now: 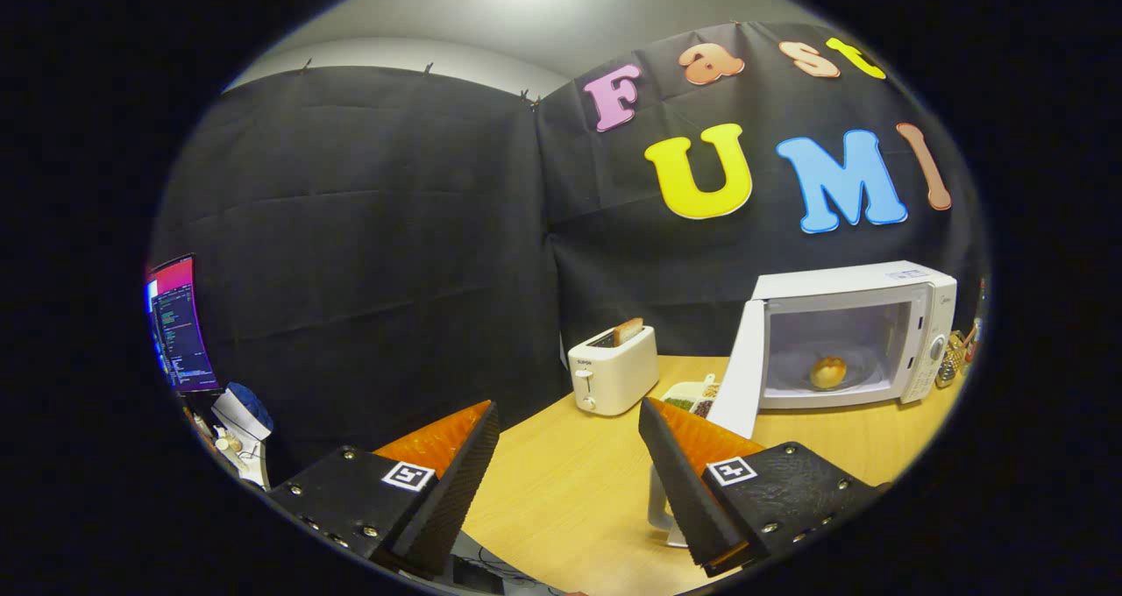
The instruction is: Open the microwave, put the food inside, and close the microwave door.
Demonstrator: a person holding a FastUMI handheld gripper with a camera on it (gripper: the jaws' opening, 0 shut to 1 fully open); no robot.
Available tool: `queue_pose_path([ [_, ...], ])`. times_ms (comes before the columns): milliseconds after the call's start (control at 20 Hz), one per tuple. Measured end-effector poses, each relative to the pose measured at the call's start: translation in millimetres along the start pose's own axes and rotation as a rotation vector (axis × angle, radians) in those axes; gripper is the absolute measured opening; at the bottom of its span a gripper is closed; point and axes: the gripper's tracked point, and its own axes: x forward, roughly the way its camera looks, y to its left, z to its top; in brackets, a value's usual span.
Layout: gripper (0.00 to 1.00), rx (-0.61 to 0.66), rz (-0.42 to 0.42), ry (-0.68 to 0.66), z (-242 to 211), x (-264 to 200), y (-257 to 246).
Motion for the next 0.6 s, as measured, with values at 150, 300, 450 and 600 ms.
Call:
queue_pose_path([
  [150,0.97,0.005,0.026,0.059,-24.4,9.4,3.2],
  [300,0.97,0.01,0.022,0.124,-47.2,18.2,-7.2],
  [450,0.87,0.022,-0.005,0.159,-62.5,29.3,-17.9],
  [600,0.56,0.023,-0.024,0.17,-66.3,34.3,-28.5],
])
